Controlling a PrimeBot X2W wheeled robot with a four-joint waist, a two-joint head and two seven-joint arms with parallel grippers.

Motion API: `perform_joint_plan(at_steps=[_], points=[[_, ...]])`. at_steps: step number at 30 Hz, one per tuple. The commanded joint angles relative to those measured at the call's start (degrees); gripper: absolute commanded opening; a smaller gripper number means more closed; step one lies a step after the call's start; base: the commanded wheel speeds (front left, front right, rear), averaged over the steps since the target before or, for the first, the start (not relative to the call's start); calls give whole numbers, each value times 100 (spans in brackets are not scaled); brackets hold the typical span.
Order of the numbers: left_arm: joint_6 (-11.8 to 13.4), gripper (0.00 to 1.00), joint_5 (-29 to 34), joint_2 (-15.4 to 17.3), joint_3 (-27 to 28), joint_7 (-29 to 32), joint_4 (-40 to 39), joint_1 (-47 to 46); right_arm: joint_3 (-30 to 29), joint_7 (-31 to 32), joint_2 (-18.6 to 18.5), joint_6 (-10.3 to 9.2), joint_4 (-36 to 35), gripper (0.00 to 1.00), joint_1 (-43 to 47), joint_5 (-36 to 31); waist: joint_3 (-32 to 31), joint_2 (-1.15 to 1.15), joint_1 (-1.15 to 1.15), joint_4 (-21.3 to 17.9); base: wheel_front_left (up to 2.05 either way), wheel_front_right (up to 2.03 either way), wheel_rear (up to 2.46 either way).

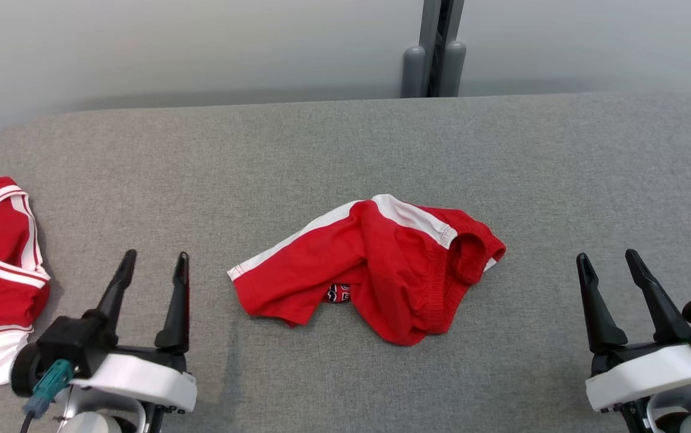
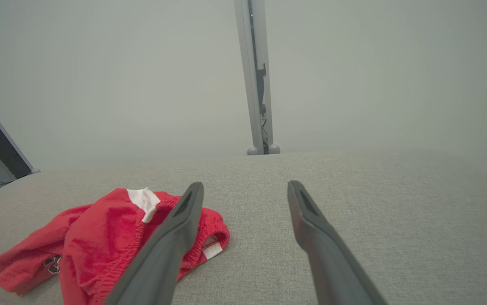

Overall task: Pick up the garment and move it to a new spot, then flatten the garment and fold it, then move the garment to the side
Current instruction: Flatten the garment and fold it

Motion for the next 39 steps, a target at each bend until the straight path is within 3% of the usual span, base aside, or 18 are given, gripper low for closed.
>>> perform_joint_plan(at_steps=[1, 6, 13, 21, 22, 23, 24, 31, 39], points=[[-56, 100, -36, 28, -23, 71, 42, -129, 8, 28, -36, 1, -17, 100, -57, -27, 41, 0, 0, 6, 0, 0, 0], [-584, 100, -450, -9, -358, 920, 571, -556, 98, 27, -74, 1, -23, 100, -157, 4, 238, 0, 0, -64, 0, 0, 0], [-1181, 100, -1243, -73, -403, 1966, 1598, -1252, 221, -30, -111, 1, 43, 100, -313, 61, 523, 0, 0, -258, 0, 0, 0], [-1454, 100, -1656, -68, -419, 2580, 2538, -1784, 270, -119, -122, 1, 156, 100, -419, 112, 682, 0, 0, -416, 0, 0, 0], [-1572, 61, -1751, -119, -512, 2672, 2750, -1896, 275, -142, -149, 1, 200, 100, -459, 117, 737, 0, 0, -420, 0, 0, 0], [-1573, 44, -1747, -126, -526, 2643, 2791, -1931, 283, -141, -157, 1, 203, 100, -472, 117, 751, 0, 0, -418, 0, 0, 0], [-1610, 0, -1751, -146, -566, 2618, 2884, -1989, 344, -135, -167, 1, 202, 100, -513, 149, 773, 0, 0, -417, 0, 0, 0], [-1663, 0, -1673, -209, -646, 2365, 3122, -2156, 882, 147, -355, 1, 244, 100, -759, 758, 797, 0, 0, -365, 0, 0, 0], [-1692, 0, -1639, -340, -809, 2237, 3330, -2379, 2236, 515, -900, 1, 448, 100, -1251, 1528, 895, 0, 0, -117, 0, 0, 0]])
